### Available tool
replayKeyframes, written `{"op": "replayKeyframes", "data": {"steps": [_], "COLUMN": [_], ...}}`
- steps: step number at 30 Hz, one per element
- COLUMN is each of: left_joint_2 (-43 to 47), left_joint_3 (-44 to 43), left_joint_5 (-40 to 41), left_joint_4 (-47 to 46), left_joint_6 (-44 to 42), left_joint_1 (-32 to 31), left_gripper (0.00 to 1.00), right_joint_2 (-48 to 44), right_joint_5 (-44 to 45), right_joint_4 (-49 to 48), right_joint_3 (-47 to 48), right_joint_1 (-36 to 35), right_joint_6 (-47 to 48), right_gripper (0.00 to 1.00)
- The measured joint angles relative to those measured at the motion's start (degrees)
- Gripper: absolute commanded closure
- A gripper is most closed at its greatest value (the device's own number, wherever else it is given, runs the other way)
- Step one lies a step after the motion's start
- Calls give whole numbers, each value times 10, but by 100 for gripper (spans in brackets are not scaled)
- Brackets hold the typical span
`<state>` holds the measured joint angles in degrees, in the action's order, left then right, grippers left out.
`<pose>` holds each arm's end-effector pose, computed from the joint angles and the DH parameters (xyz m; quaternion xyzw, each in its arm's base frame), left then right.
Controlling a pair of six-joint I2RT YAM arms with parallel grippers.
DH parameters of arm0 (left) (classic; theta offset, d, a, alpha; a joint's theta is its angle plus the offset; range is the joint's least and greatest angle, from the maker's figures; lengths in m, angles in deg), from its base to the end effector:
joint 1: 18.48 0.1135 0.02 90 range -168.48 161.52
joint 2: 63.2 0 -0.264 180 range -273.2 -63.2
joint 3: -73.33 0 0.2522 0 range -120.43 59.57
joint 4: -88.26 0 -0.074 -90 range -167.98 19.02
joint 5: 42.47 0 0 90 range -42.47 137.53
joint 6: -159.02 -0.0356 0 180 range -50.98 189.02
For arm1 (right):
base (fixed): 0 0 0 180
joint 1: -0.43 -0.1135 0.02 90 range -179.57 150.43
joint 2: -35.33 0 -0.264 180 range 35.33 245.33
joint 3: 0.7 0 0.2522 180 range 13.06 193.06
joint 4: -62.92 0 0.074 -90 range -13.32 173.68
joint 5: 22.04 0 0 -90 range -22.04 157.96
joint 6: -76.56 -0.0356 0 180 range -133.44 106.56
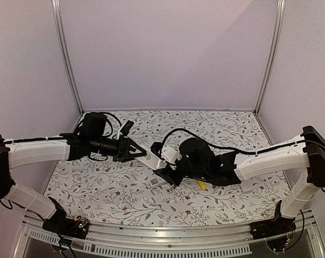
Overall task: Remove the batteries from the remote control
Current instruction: Pass from the right arm to the left, then remove the battery cover from the remote control.
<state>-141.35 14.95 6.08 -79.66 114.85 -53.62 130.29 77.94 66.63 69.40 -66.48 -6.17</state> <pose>0.2225 -0.1854 0.2334 0.0951 0.8299 -0.5303 0.1449 0.1498 0.3356 0.2183 -0.4811 0.7100 0.1882 0.4786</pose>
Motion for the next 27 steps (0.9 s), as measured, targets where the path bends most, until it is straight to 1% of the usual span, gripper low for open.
{"op": "replayKeyframes", "data": {"steps": [2, 4, 6, 9, 12, 15, 20, 27], "left_joint_2": [0, -1, -5, -13, -14, -14, -12, 6], "left_joint_3": [0, -2, -3, -11, -24, -36, -47, -68], "left_joint_5": [0, 0, 3, 6, 10, 9, 2, 6], "left_joint_4": [0, 0, 3, 12, 17, 15, 14, 12], "left_joint_6": [0, -2, -1, -4, -8, -13, -39, -108], "left_joint_1": [0, 0, 0, 0, 4, 12, 51, 92], "left_gripper": [80, 85, 89, 95, 100, 100, 100, 100], "right_joint_2": [2, 2, 2, 2, 0, -11, -52, -76], "right_joint_5": [0, 2, 4, 5, 5, 5, 7, 1], "right_joint_4": [-1, -3, -10, -19, -25, -26, -33, -46], "right_joint_3": [2, 3, 4, 4, 4, 2, -1, 0], "right_joint_1": [2, 2, 3, 6, 13, 21, 33, 55], "right_joint_6": [2, 3, 3, -3, -9, -15, -38, -120], "right_gripper": [29, 20, 14, 9, 5, 3, 3, 1]}}
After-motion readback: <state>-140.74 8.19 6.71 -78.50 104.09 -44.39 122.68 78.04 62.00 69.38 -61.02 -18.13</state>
